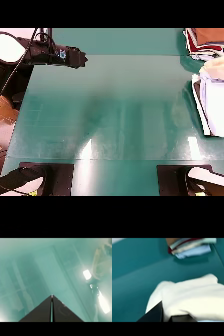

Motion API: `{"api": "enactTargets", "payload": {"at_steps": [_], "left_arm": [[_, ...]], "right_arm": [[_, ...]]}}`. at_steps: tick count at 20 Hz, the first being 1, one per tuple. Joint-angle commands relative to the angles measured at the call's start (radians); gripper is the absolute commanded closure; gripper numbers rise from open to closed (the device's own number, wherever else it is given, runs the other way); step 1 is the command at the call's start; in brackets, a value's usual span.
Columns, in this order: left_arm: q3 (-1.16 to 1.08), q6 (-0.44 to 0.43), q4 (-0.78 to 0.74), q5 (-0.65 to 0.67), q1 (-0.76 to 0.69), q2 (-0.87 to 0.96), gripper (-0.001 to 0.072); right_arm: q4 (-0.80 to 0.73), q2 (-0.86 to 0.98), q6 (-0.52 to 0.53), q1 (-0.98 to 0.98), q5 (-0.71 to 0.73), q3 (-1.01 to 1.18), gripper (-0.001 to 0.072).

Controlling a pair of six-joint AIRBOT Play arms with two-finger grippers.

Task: Fold the shirts.

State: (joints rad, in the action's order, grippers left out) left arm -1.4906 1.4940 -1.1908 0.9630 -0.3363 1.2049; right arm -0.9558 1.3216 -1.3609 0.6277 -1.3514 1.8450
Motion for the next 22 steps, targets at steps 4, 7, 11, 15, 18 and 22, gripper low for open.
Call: {"api": "enactTargets", "payload": {"at_steps": [4,7,11,15,18,22], "left_arm": [[0.0,-0.01,-0.002,0.033,-0.001,0.0,0.0681],[0.0,-0.01,-0.002,0.034,-0.001,0.0,0.0682],[0.0,-0.01,-0.002,0.033,-0.001,0.0,0.0682],[0.0,-0.01,-0.002,0.033,-0.001,0.0,0.0681],[0.0,-0.01,-0.002,0.031,-0.001,0.0,0.0681],[0.0,-0.009,-0.002,0.055,-0.001,0.0,0.0681]], "right_arm": [[-0.257,-0.196,-0.019,0.109,-0.084,-0.419,0.0692],[-0.278,-0.283,-0.019,0.199,-0.082,-0.629,0.0676],[-0.274,-0.333,-0.019,0.322,-0.082,-0.753,0.0084],[-0.158,-0.364,-0.019,0.311,-0.04,-0.673,0.0086],[0.002,-0.362,-0.019,0.137,-0.026,-0.583,0.0086],[0.019,-0.362,-0.019,-0.238,0.062,-0.527,0.0089]]}}
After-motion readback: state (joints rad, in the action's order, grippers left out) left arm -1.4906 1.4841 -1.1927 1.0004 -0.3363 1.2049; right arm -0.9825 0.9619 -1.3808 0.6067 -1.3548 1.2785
